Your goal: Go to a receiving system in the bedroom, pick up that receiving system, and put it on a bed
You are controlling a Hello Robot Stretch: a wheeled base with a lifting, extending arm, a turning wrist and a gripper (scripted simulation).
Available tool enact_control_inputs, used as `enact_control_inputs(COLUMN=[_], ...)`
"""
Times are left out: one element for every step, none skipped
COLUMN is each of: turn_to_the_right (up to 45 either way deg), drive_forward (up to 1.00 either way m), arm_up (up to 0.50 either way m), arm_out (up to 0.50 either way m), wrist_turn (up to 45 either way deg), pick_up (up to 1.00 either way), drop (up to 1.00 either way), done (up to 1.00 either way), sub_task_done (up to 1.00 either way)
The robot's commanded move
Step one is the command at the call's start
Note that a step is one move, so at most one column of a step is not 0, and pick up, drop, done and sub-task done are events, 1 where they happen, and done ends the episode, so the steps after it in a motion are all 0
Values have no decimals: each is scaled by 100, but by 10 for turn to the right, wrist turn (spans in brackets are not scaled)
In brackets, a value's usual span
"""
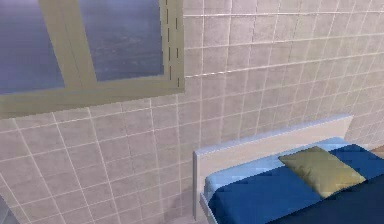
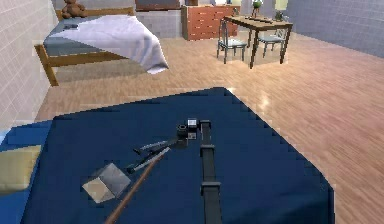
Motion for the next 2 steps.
enact_control_inputs(turn_to_the_right=[0, 0], drive_forward=[0, 0], arm_up=[10, 0], arm_out=[0, -8], wrist_turn=[0, 0], pick_up=[0, 0], drop=[0, 0], done=[0, 0], sub_task_done=[0, 0])
